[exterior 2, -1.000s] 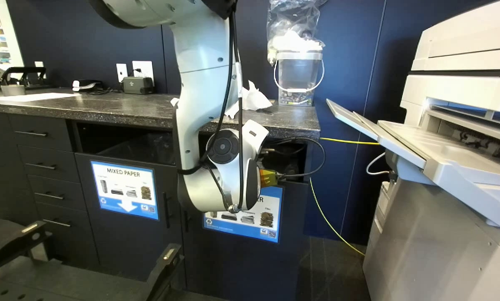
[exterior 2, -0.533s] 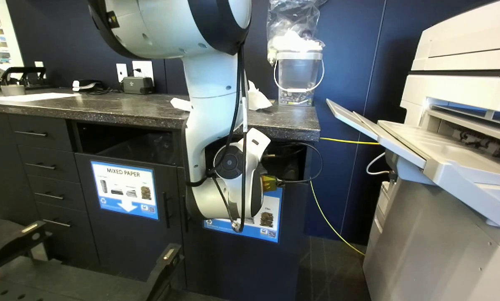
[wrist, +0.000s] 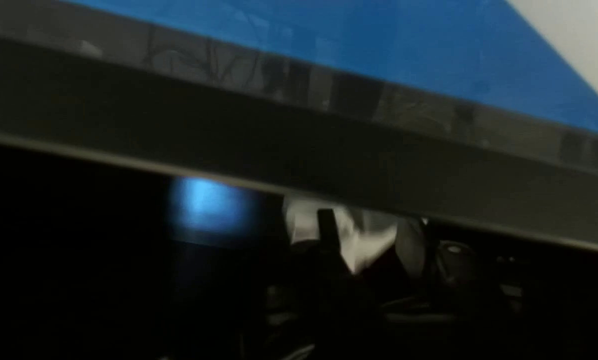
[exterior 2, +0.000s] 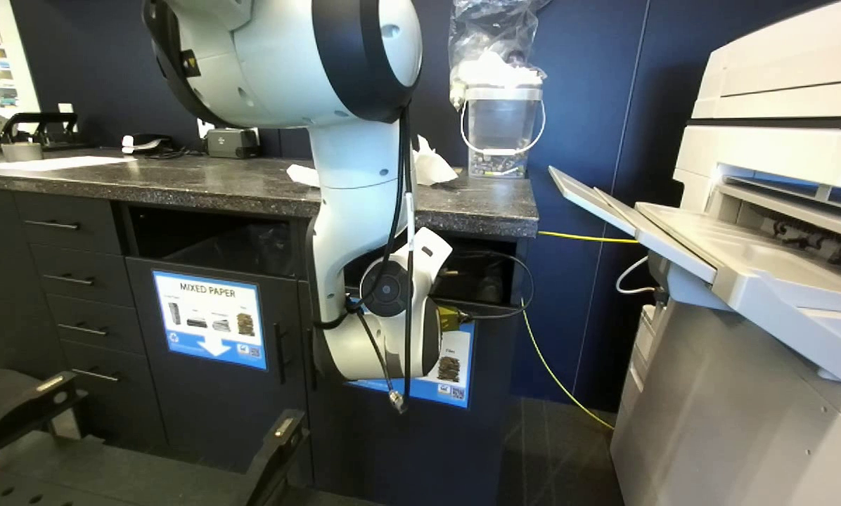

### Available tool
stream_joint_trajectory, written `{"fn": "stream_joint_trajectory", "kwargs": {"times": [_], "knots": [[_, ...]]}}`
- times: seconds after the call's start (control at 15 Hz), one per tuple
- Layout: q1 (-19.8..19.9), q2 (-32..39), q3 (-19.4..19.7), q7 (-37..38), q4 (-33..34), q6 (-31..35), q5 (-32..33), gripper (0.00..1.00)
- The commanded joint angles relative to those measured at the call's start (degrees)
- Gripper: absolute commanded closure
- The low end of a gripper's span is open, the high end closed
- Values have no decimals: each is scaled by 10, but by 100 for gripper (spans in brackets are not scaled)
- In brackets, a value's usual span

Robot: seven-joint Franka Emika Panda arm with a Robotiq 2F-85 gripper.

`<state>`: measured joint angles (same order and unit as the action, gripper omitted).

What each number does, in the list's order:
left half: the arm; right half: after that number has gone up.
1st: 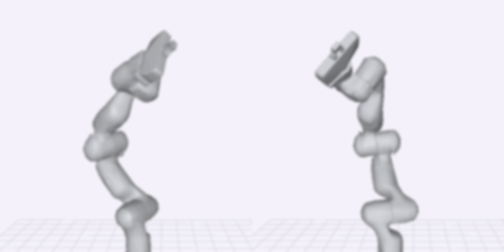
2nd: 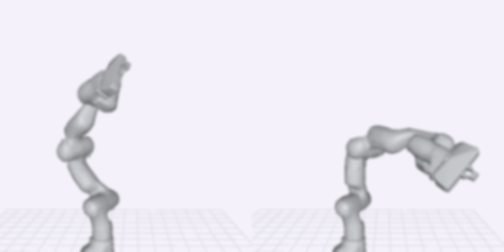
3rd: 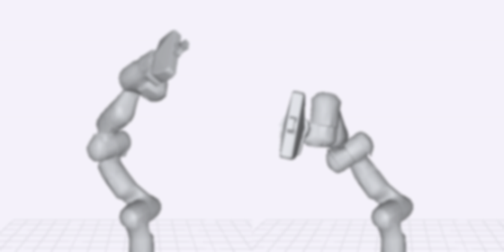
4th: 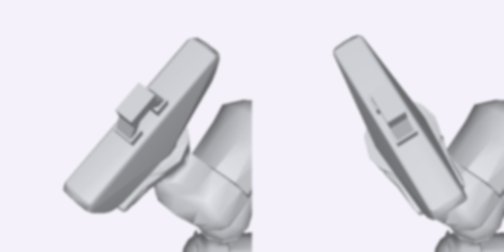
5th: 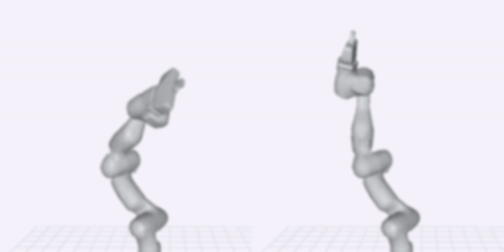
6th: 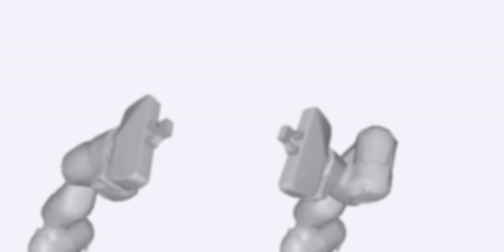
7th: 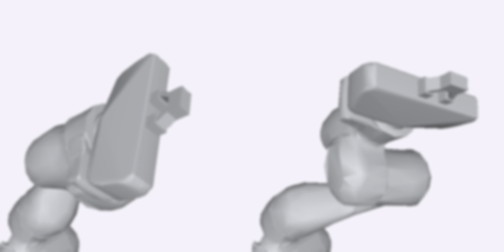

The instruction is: Put the white piece of paper at the right in the right bin

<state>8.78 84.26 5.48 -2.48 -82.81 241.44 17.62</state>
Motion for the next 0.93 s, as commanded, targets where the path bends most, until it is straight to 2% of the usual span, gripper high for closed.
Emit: {"fn": "stream_joint_trajectory", "kwargs": {"times": [0.0,0.27,0.47,0.6,0.87], "knots": [[3,21,3,20,37,19,12,30],[2,16,6,21,30,23,12,1],[-1,3,8,16,6,22,5,0],[13,-9,-13,-7,-12,21,8,0],[16,-28,-26,-27,-45,20,4,0]]}}
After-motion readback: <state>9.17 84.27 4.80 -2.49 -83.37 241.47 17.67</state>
